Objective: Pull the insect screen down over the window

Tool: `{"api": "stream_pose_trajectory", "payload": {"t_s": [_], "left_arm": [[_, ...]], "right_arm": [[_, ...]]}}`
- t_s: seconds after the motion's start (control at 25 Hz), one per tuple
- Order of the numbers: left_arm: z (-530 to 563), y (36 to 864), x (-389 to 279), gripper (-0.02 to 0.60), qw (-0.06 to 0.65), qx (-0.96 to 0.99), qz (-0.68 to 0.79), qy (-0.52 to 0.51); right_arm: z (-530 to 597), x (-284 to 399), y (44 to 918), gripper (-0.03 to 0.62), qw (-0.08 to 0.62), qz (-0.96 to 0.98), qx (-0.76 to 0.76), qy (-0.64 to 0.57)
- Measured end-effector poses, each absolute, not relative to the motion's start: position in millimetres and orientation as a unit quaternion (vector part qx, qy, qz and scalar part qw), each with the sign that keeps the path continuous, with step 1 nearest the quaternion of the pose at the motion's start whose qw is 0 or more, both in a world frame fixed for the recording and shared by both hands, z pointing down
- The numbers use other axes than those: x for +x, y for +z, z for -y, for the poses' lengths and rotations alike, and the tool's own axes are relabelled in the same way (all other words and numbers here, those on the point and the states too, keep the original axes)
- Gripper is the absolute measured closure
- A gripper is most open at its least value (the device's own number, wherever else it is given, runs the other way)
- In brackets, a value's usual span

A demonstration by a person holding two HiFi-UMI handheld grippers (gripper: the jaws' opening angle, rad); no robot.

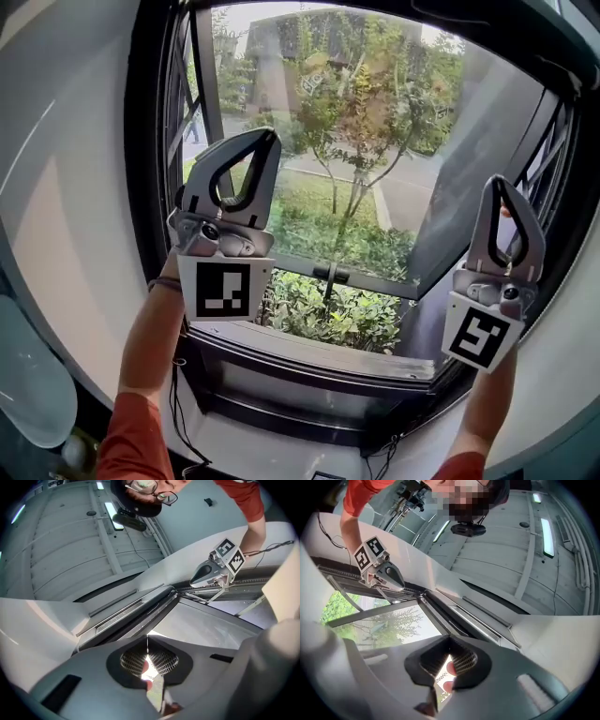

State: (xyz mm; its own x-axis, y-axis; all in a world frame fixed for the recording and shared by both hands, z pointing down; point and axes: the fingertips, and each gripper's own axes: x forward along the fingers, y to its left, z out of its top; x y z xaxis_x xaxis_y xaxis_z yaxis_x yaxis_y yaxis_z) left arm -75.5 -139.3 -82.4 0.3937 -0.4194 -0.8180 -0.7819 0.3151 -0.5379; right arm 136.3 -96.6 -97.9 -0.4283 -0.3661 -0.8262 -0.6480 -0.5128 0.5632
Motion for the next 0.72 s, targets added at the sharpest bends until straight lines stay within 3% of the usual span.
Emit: {"api": "stream_pose_trajectory", "payload": {"t_s": [0.16, 0.36, 0.72], "left_arm": [[155, -106, -73, 0.575, 0.638, -0.54, -0.538, 0.111], [163, -134, -73, 0.574, 0.658, -0.51, -0.547, 0.086], [179, -189, -74, 0.574, 0.691, -0.45, -0.565, 0.007]], "right_arm": [[106, 139, -126, 0.585, 0.079, -0.463, -0.534, 0.703], [142, 158, -148, 0.583, -0.03, -0.439, -0.588, 0.679], [154, 160, -205, 0.583, -0.073, -0.391, -0.588, 0.704]]}}
